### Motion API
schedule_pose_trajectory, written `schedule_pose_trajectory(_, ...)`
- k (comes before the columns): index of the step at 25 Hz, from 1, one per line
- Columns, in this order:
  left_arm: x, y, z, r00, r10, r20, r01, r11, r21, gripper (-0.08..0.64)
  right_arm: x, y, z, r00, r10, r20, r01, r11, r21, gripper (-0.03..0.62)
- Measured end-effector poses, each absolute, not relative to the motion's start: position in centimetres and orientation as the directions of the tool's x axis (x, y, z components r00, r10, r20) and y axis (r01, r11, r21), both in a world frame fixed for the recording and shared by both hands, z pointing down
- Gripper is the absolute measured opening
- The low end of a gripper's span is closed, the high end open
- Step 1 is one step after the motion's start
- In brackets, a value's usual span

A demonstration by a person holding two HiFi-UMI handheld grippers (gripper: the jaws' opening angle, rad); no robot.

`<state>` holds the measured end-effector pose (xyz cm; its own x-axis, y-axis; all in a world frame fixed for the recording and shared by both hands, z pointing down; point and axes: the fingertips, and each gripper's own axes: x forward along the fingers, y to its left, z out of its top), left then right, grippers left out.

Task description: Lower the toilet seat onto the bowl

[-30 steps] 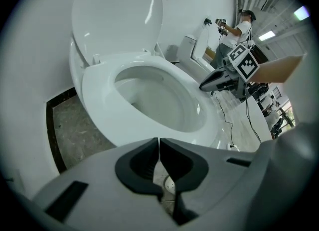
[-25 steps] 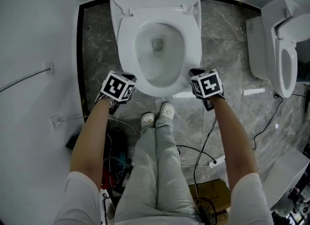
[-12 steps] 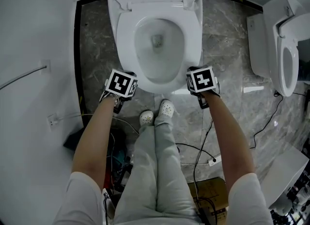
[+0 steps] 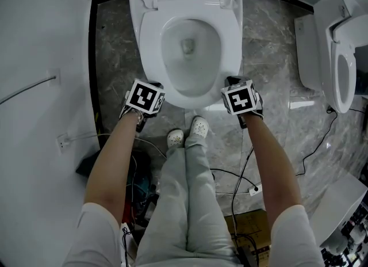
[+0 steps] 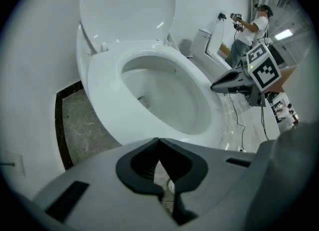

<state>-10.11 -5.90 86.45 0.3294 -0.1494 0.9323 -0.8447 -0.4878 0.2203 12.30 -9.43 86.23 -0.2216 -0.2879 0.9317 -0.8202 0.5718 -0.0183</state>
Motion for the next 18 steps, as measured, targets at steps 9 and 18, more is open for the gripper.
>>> schedule_pose_trajectory(9, -9.4, -5.9, 84.4, 0.351, -0.166, 0.921, -0.839, -0.492, 0.232, 0.009, 11.3, -9.4, 84.5, -0.261, -0.288, 0.922, -0.822, 0.567, -0.056, 0.028)
schedule_pose_trajectory(18, -9.6, -7.1, 79.8, 0.377, -0.254, 0.891, -0.845, -0.488, 0.219, 0.009, 9.9, -9.6, 79.7, -0.344, -0.322, 0.882, -0.833, 0.538, -0.129, 0.027)
